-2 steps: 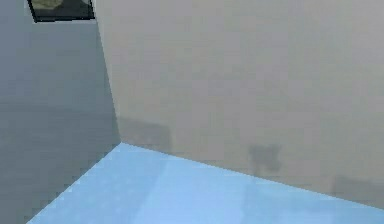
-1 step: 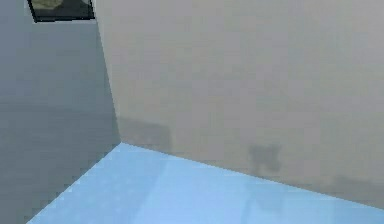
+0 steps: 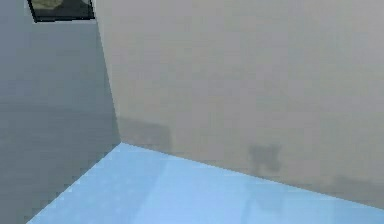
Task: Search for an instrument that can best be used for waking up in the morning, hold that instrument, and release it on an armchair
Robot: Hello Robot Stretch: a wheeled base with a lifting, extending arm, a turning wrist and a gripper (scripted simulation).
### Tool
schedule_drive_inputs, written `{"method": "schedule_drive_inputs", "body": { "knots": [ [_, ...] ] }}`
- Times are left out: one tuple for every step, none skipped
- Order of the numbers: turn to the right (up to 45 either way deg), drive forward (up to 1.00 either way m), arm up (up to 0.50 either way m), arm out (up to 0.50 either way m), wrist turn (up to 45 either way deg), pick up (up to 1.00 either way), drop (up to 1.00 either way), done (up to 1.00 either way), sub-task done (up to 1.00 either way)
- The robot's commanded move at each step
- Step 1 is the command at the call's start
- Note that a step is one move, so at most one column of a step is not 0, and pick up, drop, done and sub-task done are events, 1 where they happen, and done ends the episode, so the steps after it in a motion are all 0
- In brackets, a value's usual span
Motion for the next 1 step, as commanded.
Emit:
{"method": "schedule_drive_inputs", "body": {
  "knots": [
    [0.0,0.0,0.0,0.0,0.0,0.0,0.0,1.0,0.0]
  ]
}}
